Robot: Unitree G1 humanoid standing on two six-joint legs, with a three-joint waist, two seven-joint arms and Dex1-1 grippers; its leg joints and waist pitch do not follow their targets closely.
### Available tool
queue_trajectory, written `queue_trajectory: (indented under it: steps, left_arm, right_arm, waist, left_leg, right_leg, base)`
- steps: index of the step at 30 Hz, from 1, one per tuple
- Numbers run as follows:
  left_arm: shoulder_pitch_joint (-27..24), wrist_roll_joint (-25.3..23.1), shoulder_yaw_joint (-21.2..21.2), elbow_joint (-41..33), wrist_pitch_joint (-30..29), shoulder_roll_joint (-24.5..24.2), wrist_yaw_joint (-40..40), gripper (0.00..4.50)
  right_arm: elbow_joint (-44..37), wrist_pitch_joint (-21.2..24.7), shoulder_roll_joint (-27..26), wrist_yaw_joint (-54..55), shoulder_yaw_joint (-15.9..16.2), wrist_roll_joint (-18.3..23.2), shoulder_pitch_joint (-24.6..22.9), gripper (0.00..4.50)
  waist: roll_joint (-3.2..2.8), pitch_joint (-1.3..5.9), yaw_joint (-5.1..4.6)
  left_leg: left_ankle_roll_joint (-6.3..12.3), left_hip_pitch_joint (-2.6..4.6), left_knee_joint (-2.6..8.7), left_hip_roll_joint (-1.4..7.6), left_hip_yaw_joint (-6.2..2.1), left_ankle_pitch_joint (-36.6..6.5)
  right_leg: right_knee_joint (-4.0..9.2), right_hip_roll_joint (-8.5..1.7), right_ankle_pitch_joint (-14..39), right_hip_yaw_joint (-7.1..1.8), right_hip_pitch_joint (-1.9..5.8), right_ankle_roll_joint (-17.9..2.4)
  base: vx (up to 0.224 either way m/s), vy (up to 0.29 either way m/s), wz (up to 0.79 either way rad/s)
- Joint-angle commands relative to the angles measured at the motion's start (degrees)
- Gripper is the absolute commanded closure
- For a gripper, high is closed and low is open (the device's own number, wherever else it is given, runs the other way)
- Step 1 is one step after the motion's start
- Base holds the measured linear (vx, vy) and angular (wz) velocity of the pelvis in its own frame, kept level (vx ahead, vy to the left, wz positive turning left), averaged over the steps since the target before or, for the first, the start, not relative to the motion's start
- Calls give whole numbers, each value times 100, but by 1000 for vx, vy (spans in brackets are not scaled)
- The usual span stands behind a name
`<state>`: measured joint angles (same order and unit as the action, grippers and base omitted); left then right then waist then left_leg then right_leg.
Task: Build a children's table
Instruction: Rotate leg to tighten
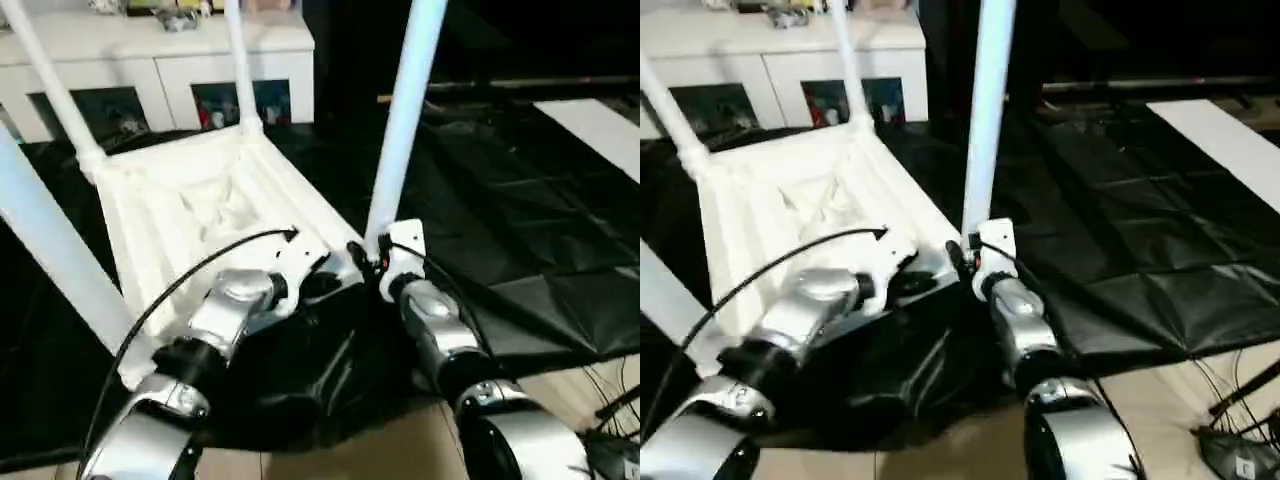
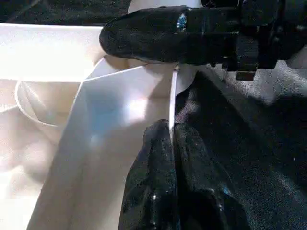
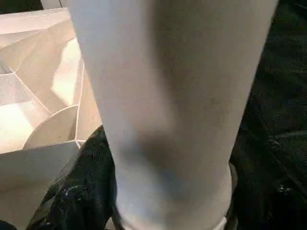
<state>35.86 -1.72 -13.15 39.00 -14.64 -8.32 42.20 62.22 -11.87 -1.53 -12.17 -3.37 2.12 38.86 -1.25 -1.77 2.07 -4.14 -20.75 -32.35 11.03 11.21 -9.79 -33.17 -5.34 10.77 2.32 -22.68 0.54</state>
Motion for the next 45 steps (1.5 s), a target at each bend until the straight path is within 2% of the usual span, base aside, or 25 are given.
queue_trajectory:
  steps: [1, 3, 5, 7, 8, 11, 12, 14, 15, 16, 18, 19, 22, 25, 27, 30, 34, 40, 45]
  left_arm:
    - [-122, -42, 9, 356, -121, 152, -319, 450]
    - [-188, -67, -54, 315, -103, 82, -159, 450]
    - [-232, -74, -101, 275, -94, 32, -25, 450]
    - [-268, -74, -135, 222, -76, -8, 79, 450]
    - [-285, -74, -148, 192, -65, -26, 120, 450]
    - [-379, -62, -210, -3, -53, -143, 330, 450]
    - [-436, -39, -232, -112, -5, -208, 461, 450]
    - [-513, -6, -253, -264, 48, -291, 636, 450]
    - [-600, 23, -301, -427, 60, -421, 874, 450]
    - [-674, 59, -339, -565, 67, -541, 1099, 450]
    - [-717, 92, -366, -631, 83, -622, 1275, 450]
    - [-723, 98, -370, -642, 85, -636, 1306, 450]
    - [-859, 230, -484, -903, 176, -902, 1933, 450]
    - [-900, 301, -515, -1056, 104, -1051, 2233, 450]
    - [-896, 318, -524, -1085, 87, -1100, 2314, 450]
    - [-856, 392, -517, -1126, 4, -1226, 2557, 450]
    - [-856, 425, -530, -1163, -38, -1272, 2648, 450]
    - [-877, 454, -555, -1228, -97, -1330, 2764, 450]
    - [-877, 443, -569, -1220, -108, -1350, 2798, 450]
  right_arm:
    - [292, 145, -340, -227, 219, -11, -129, 143]
    - [189, -44, -363, -491, 130, 119, -166, 108]
    - [146, -101, -326, -530, 149, 102, -169, 102]
    - [85, -123, -271, -531, 142, 65, -178, 64]
    - [53, -123, -245, -545, 125, 63, -182, 60]
    - [-112, -220, -23, -645, 236, -81, -212, 42]
    - [-200, -283, 96, -774, 293, -131, -234, 29]
    - [-318, -374, 262, -998, 357, -185, -266, 29]
    - [-465, -374, 465, -1493, 398, -137, -322, 29]
    - [-619, -330, 653, -2058, 434, -49, -383, 29]
    - [-731, -311, 799, -2411, 501, -45, -434, 29]
    - [-751, -308, 826, -2470, 515, -47, -443, 29]
    - [-1072, -123, 1268, -3469, 661, 78, -561, 29]
    - [-1341, 39, 1604, -4244, 831, 189, -669, 29]
    - [-1437, 110, 1710, -4556, 869, 237, -705, 29]
    - [-1564, 179, 1966, -5265, 992, 224, -748, 29]
    - [-1619, 218, 2026, -5420, 1027, 243, -756, 29]
    - [-1535, 278, 1951, -5571, 1025, 349, -625, 29]
    - [-1398, 288, 1898, -5720, 1021, 366, -576, 66]
  waist:
    - [34, 219, -1]
    - [33, 219, 4]
    - [37, 216, 0]
    - [58, 217, 7]
    - [59, 218, 10]
    - [64, 220, 14]
    - [44, 224, 11]
    - [56, 238, 25]
    - [43, 246, 36]
    - [48, 259, 39]
    - [47, 264, 60]
    - [39, 275, 78]
    - [42, 298, 133]
    - [33, 319, 196]
    - [34, 304, 213]
    - [50, 296, 253]
    - [62, 284, 264]
    - [64, 308, 282]
    - [72, 307, 281]
  left_leg:
    - [74, 65, 470, 166, -148, -2581]
    - [101, 71, 467, 173, -133, -2584]
    - [126, 54, 472, 173, -133, -2568]
    - [150, 52, 468, 174, -120, -2475]
    - [158, 53, 466, 174, -120, -2468]
    - [179, 33, 471, 180, -118, -2373]
    - [172, 22, 476, 186, -123, -2314]
    - [202, 21, 462, 191, -106, -2191]
    - [244, 43, 446, 195, -88, -2122]
    - [329, 18, 431, 195, -84, -2001]
    - [439, 3, 413, 198, -70, -1793]
    - [485, 27, 393, 202, -51, -1643]
    - [634, -2, 350, 206, -44, -1278]
    - [820, -5, 299, 206, -15, -860]
    - [834, 2, 299, 210, -7, -962]
    - [710, 8, 320, 224, -21, -1152]
    - [579, 17, 334, 227, -28, -1233]
    - [668, 14, 299, 215, -20, -953]
    - [662, 13, 300, 217, -24, -1004]
  right_leg:
    - [521, -252, 2683, -121, 80, -770]
    - [517, -253, 2520, -132, 67, -841]
    - [512, -258, 2477, -134, 83, -876]
    - [508, -260, 2415, -143, 83, -913]
    - [502, -261, 2413, -142, 85, -921]
    - [493, -270, 2391, -145, 102, -927]
    - [484, -272, 2325, -145, 117, -938]
    - [471, -265, 2087, -149, 128, -971]
    - [457, -255, 1882, -161, 119, -1049]
    - [419, -253, 1660, -158, 156, -1136]
    - [397, -253, 1420, -159, 172, -1220]
    - [379, -244, 1215, -162, 159, -1303]
    - [292, -223, 655, -139, 222, -1460]
    - [211, -199, 31, -117, 233, -1617]
    - [230, -203, 174, -115, 226, -1631]
    - [255, -224, 592, -118, 226, -1560]
    - [267, -231, 817, -131, 216, -1529]
    - [217, -220, 403, -123, 226, -1615]
    - [221, -226, 503, -119, 231, -1617]
  base:
    - [0, 0, 0]
    - [0, 0, 0]
    - [0, 0, 0]
    - [0, 0, 0]
    - [0, 0, 0]
    - [0, 0, 0]
    - [0, 0, 0]
    - [0, 0, 0]
    - [0, 0, 0]
    - [0, 0, 0]
    - [0, 0, 0]
    - [0, 0, 0]
    - [0, 0, 0]
    - [0, 0, 0]
    - [0, 0, 0]
    - [0, 0, 0]
    - [0, 0, 0]
    - [0, 0, 0]
    - [0, 0, 0]
